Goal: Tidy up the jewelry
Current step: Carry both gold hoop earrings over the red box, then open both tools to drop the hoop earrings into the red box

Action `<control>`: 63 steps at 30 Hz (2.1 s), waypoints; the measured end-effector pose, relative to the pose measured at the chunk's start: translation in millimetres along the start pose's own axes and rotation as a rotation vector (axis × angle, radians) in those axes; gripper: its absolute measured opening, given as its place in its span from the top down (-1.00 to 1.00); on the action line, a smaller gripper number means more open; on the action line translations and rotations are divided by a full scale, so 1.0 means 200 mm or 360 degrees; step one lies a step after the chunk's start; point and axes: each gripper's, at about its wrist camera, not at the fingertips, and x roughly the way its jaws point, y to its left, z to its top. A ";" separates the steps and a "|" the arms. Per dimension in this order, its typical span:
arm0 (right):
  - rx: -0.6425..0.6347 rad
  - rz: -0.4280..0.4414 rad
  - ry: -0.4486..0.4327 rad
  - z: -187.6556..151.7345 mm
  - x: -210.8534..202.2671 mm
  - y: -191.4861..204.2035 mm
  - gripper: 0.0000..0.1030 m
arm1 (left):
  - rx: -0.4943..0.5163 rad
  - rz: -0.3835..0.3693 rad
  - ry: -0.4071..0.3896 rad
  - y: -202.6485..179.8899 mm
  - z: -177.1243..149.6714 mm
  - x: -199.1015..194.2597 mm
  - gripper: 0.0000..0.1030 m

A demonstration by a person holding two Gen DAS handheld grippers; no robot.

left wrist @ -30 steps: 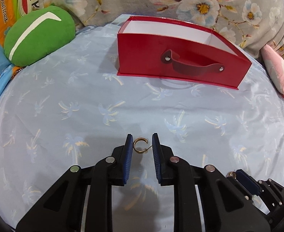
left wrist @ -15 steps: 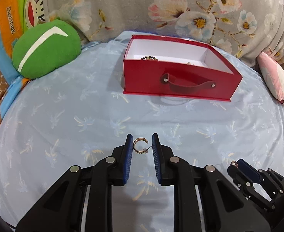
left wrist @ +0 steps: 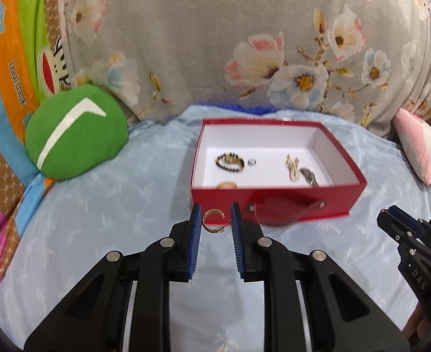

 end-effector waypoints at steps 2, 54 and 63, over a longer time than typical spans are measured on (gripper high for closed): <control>-0.0015 -0.0002 -0.0024 0.09 0.03 -0.01 0.65 | 0.0001 -0.0010 -0.0040 -0.02 0.09 0.02 0.62; 0.0089 -0.0055 0.0267 0.66 1.28 -0.28 0.64 | 0.0143 0.0191 0.0027 -0.33 0.61 1.25 0.59; 0.0041 -0.0109 0.0297 0.65 1.29 -0.26 0.26 | 0.0193 0.0276 -0.0008 -0.37 0.60 1.22 -0.32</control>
